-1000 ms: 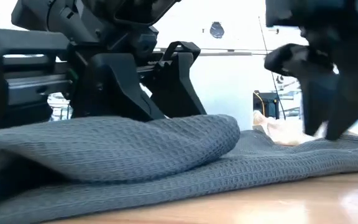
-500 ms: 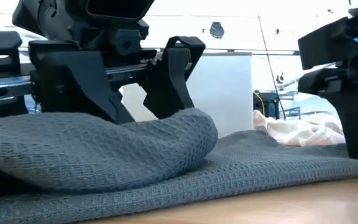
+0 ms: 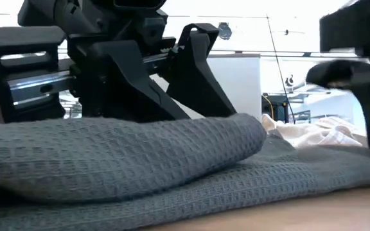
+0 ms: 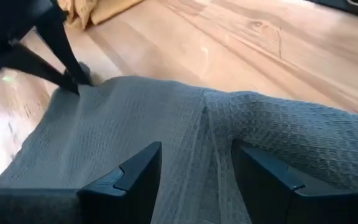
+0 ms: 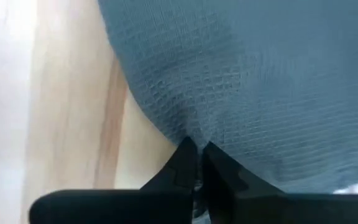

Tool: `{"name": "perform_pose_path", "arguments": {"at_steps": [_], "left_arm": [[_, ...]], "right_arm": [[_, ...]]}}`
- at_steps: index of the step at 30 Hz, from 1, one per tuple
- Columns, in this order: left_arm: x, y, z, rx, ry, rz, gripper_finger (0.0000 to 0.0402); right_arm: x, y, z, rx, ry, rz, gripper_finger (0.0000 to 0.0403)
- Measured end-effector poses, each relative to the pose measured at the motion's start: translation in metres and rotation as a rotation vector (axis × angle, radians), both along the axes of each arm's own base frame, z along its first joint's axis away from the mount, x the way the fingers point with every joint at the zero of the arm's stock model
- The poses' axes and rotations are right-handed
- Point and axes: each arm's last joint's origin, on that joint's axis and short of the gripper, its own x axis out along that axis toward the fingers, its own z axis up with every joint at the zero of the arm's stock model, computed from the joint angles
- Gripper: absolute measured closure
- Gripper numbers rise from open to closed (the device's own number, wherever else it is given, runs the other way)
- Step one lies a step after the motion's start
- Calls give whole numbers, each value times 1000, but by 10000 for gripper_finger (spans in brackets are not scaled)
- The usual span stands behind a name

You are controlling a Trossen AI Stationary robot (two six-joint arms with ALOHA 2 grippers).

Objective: Fold towel
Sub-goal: Fold the gray towel

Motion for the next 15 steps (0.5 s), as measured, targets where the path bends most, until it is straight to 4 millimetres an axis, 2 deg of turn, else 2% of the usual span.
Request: {"name": "perform_pose_path", "arguments": {"at_steps": [4, 12, 15], "left_arm": [[0, 2, -1, 6, 16, 1, 200], [0, 12, -6, 67, 66, -8, 200], [0, 13, -6, 87, 58, -25, 200]], "right_arm": [[5, 8, 13, 54, -20, 20, 398], [20, 26, 21, 378, -48, 58, 397], [23, 29, 22, 431, -67, 73, 385]]}}
